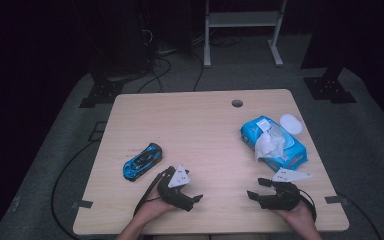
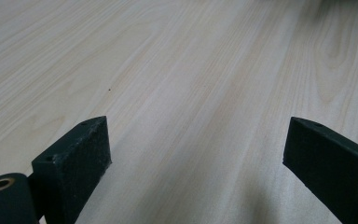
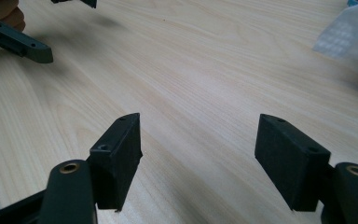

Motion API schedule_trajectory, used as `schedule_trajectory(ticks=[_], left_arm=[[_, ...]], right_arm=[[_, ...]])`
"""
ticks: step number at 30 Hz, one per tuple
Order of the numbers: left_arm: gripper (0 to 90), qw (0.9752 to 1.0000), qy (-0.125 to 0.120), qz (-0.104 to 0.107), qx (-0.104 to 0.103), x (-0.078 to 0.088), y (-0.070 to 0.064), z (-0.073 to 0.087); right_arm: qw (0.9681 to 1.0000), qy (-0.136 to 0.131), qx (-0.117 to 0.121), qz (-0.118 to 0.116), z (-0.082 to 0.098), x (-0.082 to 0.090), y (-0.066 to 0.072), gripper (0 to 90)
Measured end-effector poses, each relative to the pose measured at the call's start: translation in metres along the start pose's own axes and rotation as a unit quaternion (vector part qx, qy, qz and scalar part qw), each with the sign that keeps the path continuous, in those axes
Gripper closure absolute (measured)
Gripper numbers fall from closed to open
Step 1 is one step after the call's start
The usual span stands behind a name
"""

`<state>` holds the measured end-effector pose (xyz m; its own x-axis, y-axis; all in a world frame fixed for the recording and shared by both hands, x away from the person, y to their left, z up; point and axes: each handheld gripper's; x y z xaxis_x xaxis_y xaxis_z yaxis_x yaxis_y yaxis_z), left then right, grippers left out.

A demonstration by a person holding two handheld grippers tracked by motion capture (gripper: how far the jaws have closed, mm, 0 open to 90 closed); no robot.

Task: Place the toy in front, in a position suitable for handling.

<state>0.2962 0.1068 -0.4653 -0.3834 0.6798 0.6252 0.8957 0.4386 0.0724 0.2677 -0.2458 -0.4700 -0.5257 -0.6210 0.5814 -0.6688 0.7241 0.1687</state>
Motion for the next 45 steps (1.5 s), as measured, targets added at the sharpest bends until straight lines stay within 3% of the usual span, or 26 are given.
schedule_trajectory(ticks=[15,21,31,38,41,44,45], left_arm=[[6.7,0.9993,-0.022,-0.026,0.013,0.012,0.014,-0.007],[6.8,0.9986,-0.035,-0.039,0.014,0.027,0.022,-0.008],[6.7,0.9957,-0.057,-0.057,0.045,0.052,0.047,-0.007],[6.8,0.9959,-0.051,-0.063,0.041,0.064,0.059,-0.009],[6.8,0.9963,-0.040,-0.069,0.032,0.066,0.070,-0.014],[6.8,0.9969,-0.031,-0.062,0.037,0.067,0.081,-0.016],[6.7,0.9969,-0.016,-0.066,0.039,0.067,0.088,-0.017]], right_arm=[[1.0000,0.003,-0.003,0.002,0.001,0.000,-0.001,30.5],[1.0000,0.009,0.002,0.001,0.000,-0.004,0.002,30.5],[0.9998,0.018,0.001,0.000,0.000,-0.008,0.002,30.5],[0.9996,0.026,0.005,0.001,0.000,-0.011,0.004,30.5],[0.9995,0.030,0.006,0.002,0.000,-0.012,0.003,30.5],[0.9995,0.032,0.005,0.002,0.000,-0.013,0.004,30.5],[0.9995,0.032,0.004,0.002,0.001,-0.013,0.003,30.5]])
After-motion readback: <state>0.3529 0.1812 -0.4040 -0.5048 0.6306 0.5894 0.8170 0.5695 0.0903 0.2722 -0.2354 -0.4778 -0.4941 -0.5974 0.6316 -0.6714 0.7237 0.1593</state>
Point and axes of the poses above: each handheld gripper's, and its own axes: x roughly backward along the jaws, z roughly out of its underside, y roughly to its left, and after that the axes turned 2 degrees about z, right-handed
